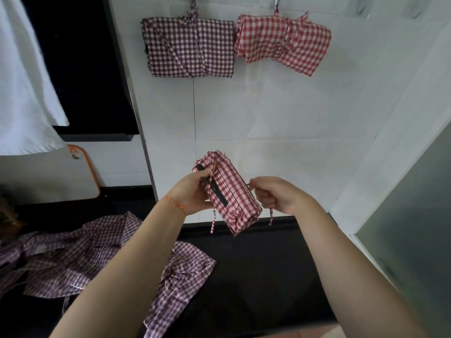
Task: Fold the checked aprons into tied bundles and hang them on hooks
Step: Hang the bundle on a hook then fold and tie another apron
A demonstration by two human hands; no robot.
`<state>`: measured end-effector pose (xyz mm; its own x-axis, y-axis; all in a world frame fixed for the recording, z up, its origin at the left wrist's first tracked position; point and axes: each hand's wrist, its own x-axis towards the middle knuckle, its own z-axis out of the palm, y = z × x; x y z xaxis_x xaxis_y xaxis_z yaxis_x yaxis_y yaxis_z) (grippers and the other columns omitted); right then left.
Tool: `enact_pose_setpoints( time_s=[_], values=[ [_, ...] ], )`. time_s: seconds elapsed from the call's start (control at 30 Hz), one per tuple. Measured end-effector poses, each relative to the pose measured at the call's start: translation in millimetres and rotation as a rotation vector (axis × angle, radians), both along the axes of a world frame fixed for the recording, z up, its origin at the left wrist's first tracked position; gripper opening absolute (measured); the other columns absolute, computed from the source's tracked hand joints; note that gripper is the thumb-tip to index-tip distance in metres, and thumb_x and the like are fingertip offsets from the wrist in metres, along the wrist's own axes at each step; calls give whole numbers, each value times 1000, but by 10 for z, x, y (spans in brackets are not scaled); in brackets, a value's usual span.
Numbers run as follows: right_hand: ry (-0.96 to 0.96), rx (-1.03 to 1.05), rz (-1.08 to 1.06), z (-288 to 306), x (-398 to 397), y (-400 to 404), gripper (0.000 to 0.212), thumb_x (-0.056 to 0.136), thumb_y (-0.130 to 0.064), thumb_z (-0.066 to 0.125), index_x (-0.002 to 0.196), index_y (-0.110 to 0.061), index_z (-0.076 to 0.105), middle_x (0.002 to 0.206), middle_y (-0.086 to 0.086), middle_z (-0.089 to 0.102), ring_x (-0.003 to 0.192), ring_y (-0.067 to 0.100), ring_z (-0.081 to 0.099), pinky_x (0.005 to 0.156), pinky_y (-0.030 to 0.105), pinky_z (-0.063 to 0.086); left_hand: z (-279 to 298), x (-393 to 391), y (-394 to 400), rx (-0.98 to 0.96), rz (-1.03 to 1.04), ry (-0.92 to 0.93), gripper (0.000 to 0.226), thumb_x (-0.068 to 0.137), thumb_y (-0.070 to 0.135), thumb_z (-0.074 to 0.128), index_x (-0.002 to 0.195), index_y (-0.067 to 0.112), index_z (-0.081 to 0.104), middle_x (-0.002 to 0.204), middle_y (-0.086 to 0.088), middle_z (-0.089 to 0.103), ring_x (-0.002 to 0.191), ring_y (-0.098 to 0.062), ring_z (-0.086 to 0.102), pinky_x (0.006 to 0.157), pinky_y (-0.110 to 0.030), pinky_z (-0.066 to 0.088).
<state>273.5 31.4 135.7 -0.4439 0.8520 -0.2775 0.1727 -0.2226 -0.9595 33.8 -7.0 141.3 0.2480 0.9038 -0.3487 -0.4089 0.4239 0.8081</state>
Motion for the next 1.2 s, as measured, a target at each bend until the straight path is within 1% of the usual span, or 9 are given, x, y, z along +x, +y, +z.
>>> enact_pose_setpoints(
  time_s=[0.17,0.3,0.4,0.5,0.57,0.73,0.93,1.07,1.2],
  values=[
    [-109,102,34,185,-94,-29,27,97,-17,53,72,-13,62,57,1,34,49,13,25,52,32,14,11,92,-27,38,-10,100,34,97,32,61,124,12,60,113,-9,67,103,-27,66,83,-46,56],
    [-152,87,8,217,-98,-35,24,97,-16,53,78,-7,63,63,2,52,54,14,44,54,29,38,78,114,-51,87,-61,154,24,98,29,58,115,12,62,102,-4,71,95,-22,68,83,-43,56],
    [-70,137,-86,191,-56,33,19,97,-6,51,94,-4,70,93,9,68,82,18,66,79,33,57,93,97,-91,168,-157,192,25,94,30,59,111,13,65,99,-1,73,92,-18,69,82,-37,56],
    [44,171,-15,187,-21,52,47,91,13,39,123,-11,64,128,5,67,121,16,62,104,32,47,71,84,-116,217,-233,212,33,88,35,68,112,13,66,102,0,74,96,-17,69,85,-33,56],
    [57,163,144,220,-47,13,54,89,18,38,132,-9,58,134,6,64,126,16,59,107,30,45,54,73,-113,243,-272,228,39,86,36,68,118,15,65,111,-2,73,104,-19,67,89,-34,56],
    [-105,303,172,320,-197,-45,46,94,-5,66,133,-28,56,128,8,64,114,15,64,95,25,51,62,-7,-118,301,-439,242,86,58,52,91,127,12,60,119,-5,71,107,-21,68,85,-32,56],
    [-265,491,121,318,-300,-49,41,94,-17,67,132,-30,59,140,-14,52,122,1,50,90,9,40,65,-50,-91,313,-459,224,93,58,51,91,133,8,58,125,-11,66,112,-26,65,90,-36,55],
    [-136,393,93,367,-97,-42,17,102,-20,55,103,-9,68,83,2,70,79,14,65,93,26,50,47,-125,-50,325,-337,180,84,54,52,93,120,11,64,114,-6,70,104,-22,66,86,-33,57],
    [133,184,15,265,42,-54,25,107,-19,45,104,-5,66,60,3,41,48,15,37,52,24,40,47,-138,-45,316,-172,-95,69,54,47,95,109,12,72,105,-4,71,96,-20,68,81,-33,59]
  ],
)
